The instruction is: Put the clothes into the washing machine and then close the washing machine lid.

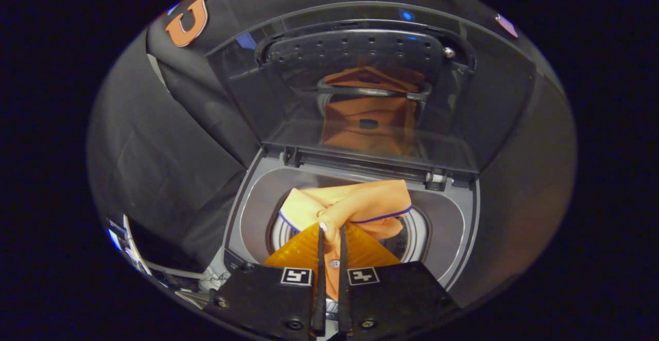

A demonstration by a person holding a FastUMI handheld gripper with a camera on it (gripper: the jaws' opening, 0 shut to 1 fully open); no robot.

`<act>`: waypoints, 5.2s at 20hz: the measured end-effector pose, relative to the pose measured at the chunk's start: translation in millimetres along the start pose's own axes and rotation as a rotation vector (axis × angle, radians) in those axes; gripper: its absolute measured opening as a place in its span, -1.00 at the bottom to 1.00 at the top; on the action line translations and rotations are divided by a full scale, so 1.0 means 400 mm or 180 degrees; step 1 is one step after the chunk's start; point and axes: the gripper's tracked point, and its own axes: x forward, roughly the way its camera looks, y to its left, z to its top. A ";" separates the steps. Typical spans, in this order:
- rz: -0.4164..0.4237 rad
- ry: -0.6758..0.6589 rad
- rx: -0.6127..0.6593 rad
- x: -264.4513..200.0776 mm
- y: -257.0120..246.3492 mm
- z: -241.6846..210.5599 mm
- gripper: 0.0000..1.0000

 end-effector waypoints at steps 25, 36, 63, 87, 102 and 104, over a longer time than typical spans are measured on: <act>-0.0249 -0.0399 0.0013 -0.113 -0.038 -0.015 0.87; -0.0117 -0.1154 -0.0058 -0.344 0.033 0.198 0.87; -0.0697 -0.1144 0.0354 -0.181 -0.051 0.569 0.87; -0.0786 -0.1571 0.0164 -0.225 -0.018 0.445 0.89; -0.0801 -0.1443 0.0157 -0.265 0.018 0.263 0.89; -0.0807 -0.1423 0.0126 -0.265 0.022 0.242 0.89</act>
